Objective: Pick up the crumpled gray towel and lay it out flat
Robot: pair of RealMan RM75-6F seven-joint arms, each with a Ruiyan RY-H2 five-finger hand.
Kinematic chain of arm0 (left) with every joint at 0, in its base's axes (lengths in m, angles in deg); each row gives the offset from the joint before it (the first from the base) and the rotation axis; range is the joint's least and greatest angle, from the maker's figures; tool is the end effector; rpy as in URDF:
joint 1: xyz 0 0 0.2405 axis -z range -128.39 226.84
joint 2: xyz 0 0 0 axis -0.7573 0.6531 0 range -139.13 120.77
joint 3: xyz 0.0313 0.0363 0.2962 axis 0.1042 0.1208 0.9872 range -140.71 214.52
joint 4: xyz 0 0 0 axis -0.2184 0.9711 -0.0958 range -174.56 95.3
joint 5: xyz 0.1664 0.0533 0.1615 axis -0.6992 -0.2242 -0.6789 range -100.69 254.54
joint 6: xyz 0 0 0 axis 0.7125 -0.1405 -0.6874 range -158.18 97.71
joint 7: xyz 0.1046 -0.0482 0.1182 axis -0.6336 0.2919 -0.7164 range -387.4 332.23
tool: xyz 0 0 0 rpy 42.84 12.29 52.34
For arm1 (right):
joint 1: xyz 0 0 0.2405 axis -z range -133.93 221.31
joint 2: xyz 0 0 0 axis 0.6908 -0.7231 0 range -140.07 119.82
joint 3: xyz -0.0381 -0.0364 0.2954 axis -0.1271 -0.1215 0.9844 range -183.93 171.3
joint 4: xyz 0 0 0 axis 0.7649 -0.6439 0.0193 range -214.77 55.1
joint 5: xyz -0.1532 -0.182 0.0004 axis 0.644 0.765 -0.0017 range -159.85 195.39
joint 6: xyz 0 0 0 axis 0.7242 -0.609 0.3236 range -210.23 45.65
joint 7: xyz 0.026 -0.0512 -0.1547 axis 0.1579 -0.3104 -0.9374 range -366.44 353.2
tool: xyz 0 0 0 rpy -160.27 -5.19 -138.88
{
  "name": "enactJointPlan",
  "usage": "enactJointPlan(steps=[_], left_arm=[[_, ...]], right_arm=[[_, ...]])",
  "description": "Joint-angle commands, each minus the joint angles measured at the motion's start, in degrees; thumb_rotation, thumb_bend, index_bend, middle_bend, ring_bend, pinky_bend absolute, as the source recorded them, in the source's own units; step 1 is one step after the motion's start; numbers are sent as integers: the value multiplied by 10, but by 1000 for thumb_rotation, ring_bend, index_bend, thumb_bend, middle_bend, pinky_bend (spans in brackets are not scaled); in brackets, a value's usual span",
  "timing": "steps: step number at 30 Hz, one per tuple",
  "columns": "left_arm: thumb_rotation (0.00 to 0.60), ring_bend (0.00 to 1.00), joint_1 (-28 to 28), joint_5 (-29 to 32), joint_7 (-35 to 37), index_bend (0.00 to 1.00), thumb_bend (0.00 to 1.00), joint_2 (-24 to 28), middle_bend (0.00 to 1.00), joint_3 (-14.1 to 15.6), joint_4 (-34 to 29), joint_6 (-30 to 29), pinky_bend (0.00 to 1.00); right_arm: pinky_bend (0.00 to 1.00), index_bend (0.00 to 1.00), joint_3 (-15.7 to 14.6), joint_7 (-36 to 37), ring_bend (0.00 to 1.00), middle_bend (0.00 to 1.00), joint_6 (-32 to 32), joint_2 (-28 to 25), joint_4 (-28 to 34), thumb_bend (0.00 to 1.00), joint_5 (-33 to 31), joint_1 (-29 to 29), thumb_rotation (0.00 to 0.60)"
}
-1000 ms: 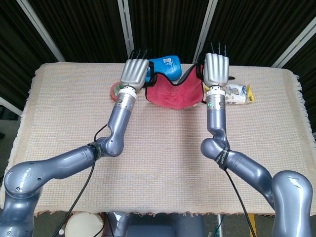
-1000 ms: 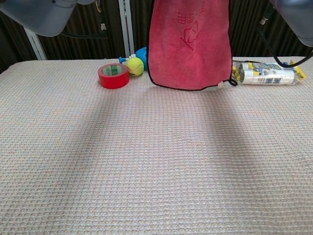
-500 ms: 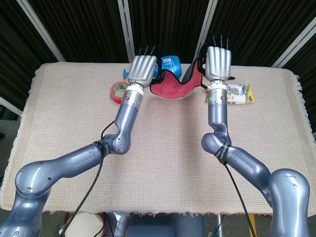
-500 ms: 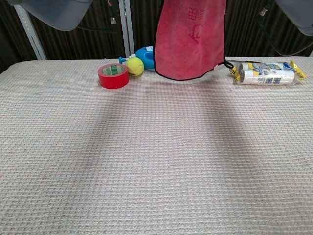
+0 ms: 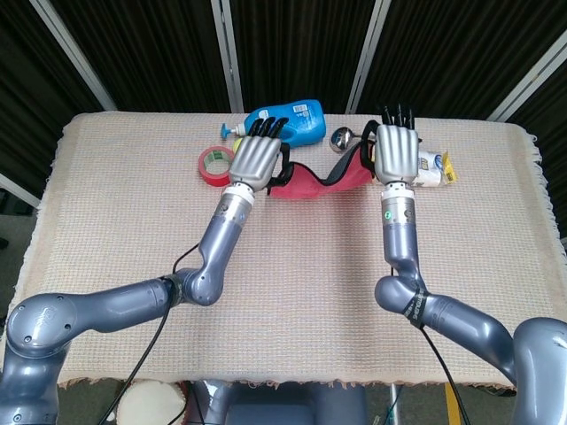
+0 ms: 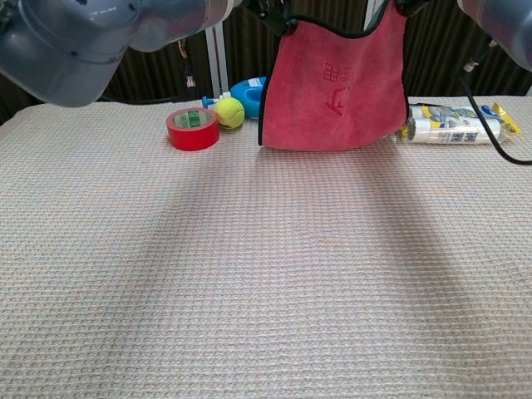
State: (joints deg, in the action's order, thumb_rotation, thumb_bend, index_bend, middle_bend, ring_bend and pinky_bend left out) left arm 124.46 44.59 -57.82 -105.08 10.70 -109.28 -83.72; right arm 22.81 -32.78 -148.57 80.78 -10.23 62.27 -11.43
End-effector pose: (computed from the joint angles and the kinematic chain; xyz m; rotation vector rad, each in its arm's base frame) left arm 0.0527 0.5280 -0.0285 -1.6780 -0.9145 -1.1459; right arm -0.1137 -0.5356 0.0678 1.2460 -0.8269 1.1093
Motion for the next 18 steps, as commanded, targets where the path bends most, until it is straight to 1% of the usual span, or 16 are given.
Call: enactJointPlan(steps=[1,4,7,8,10,18], left_arm=[[600,0,-38,-4,-7,610,450,18,52,27,-76,-40,19],[600,0,-63,-8,-9,610,450,26,52,45,-129,-71,19],[600,0,-82,-14,-14,610,450,31,52,62,-167,-92,19],[600,0,-97,-16,-13,610,450,32,52,77,-196,-106,19],[600,0,-112,-30,-16,611,450,35,53,89,-227,-130,19],[600,0,-139,-60,-25,611,450,42,53,109,-278,-160,19]], right_arm=[[36,599,-25,-24,8,182,-42,-23,75,560,4,39,600],[36,599,-48,-36,8,182,-71,-37,135,559,17,65,600],[36,599,-66,-42,8,182,-93,-48,180,559,29,86,600],[36,599,-86,-47,8,182,-108,-52,212,559,37,104,600],[36,599,-104,-53,8,182,-129,-59,244,559,52,122,600],[36,599,-137,-58,8,182,-156,-63,286,559,83,156,600]])
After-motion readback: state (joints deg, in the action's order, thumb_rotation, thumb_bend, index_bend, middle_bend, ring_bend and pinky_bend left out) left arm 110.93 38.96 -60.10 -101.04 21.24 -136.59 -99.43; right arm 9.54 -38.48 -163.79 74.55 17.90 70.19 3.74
